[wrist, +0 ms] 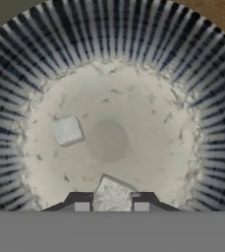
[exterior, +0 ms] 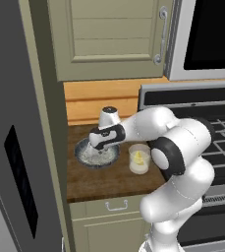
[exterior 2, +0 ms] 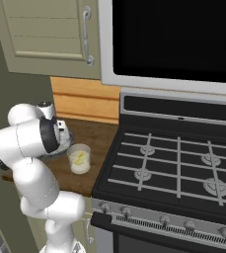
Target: Grab a lemon wedge from the fridge and one ice cube from the ice bowl, and put them in the glass of lemonade.
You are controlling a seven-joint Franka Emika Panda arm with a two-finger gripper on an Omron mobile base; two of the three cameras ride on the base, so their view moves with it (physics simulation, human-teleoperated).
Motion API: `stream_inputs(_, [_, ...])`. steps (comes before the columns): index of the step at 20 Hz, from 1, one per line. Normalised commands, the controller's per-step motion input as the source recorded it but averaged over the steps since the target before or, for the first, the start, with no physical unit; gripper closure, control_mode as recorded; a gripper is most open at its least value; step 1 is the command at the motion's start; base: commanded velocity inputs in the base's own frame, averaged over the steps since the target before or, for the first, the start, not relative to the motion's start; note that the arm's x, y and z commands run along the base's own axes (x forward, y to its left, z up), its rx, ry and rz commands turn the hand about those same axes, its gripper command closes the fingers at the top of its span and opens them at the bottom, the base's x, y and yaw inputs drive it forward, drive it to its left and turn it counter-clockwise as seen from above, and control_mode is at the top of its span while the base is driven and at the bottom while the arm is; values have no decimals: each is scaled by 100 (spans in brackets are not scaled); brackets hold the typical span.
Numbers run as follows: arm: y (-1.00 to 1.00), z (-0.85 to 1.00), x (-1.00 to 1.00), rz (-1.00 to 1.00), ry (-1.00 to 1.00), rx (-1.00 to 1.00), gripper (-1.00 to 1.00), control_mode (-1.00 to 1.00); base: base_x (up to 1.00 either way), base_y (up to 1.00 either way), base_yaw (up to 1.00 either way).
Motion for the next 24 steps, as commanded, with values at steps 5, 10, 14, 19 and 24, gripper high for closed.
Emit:
stream_inputs(5, [-4,15,-14,-2,-5,1,100,-100,0,0,0])
stream_inputs(10, [-21,46,-53,-1,0,-4,100,-100,0,0,0])
stream_inputs(14, [-58,57,-67,-6,-6,0,100,-100,0,0,0])
stream_inputs(19, [-78,59,-58,-10,-2,0,100,-100,0,0,0])
stream_inputs(24, [-96,38,-35,-14,0,0,100,-100,0,0,0])
